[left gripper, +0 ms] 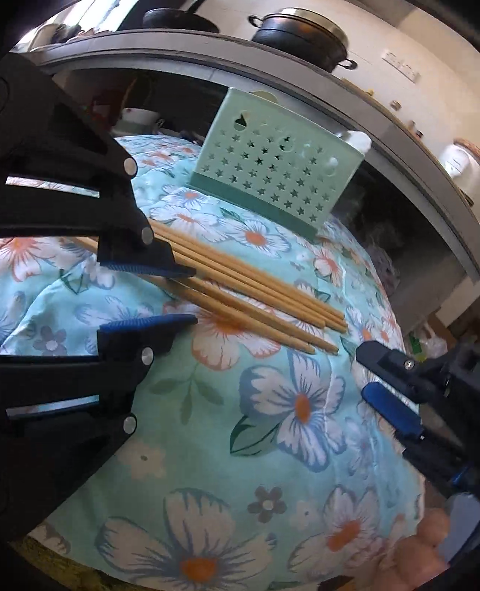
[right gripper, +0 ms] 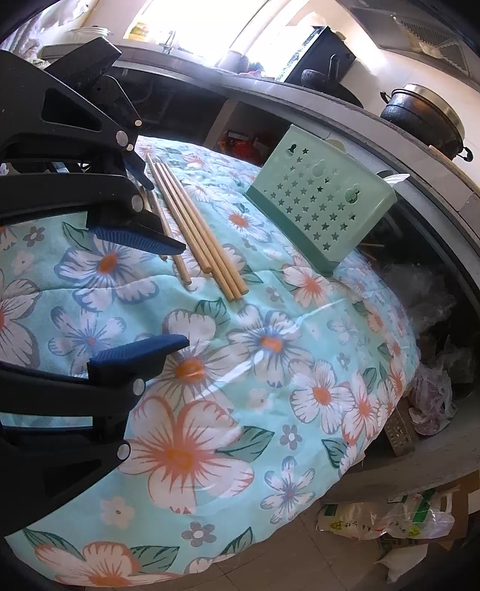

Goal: Organize utensils
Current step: 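Lower the left gripper onto a single wooden chopstick and close on it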

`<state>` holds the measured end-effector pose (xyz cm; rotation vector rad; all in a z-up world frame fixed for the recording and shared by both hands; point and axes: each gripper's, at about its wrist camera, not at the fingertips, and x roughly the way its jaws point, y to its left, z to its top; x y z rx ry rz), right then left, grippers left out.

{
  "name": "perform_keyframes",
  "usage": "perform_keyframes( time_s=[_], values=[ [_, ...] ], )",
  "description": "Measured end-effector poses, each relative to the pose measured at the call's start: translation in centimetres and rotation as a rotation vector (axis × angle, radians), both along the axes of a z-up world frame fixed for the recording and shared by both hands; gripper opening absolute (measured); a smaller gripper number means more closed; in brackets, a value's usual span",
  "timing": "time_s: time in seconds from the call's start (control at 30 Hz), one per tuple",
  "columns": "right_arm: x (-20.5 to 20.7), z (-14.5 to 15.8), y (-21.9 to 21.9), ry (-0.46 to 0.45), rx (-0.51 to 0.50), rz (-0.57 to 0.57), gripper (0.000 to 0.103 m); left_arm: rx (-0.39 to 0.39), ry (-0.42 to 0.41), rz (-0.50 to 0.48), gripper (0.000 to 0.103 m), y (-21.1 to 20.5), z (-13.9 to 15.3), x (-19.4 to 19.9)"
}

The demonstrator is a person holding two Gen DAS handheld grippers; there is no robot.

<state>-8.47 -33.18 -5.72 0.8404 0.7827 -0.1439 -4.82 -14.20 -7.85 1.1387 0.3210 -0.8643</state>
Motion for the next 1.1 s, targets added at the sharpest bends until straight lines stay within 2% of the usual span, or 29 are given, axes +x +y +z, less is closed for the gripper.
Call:
perform_keyframes(
  time_s=[0.1, 0.3, 0.4, 0.53, 0.6, 0.7, 0.9, 1.1],
  values=[
    [0.0, -0.2, -0.2, 0.003, 0.006, -0.002, 0.044, 0.022, -0.025, -0.031, 0.011, -0.4, -0.3, 0.2],
    [0.1, -0.3, -0.2, 0.002, 0.007, 0.001, 0.044, 0.041, -0.011, -0.043, 0.010, 0.1, 0.2, -0.1],
    [0.0, -0.3, -0.4, 0.000, 0.008, -0.001, 0.044, 0.053, 0.021, -0.043, 0.010, 0.9, 0.9, -0.8],
    [-0.2, -0.3, -0.5, -0.002, 0.010, -0.003, 0.044, 0.076, 0.104, -0.022, 0.011, 2.0, 1.7, -1.5],
    [-0.2, -0.3, -0.5, -0.005, 0.011, -0.003, 0.044, 0.074, 0.159, -0.005, 0.013, 2.3, 1.9, -1.3],
    [-0.2, -0.3, -0.5, -0.006, 0.012, 0.000, 0.044, 0.063, 0.185, 0.003, 0.014, 2.5, 2.0, -1.1],
    [-0.4, -0.2, -0.6, -0.007, 0.012, -0.005, 0.044, 0.035, 0.195, -0.046, 0.029, 2.0, 2.7, -1.9],
    [-0.6, -0.3, -0.8, -0.007, 0.018, -0.009, 0.044, 0.039, 0.191, -0.082, 0.032, 1.2, 2.7, -2.9]
  ],
)
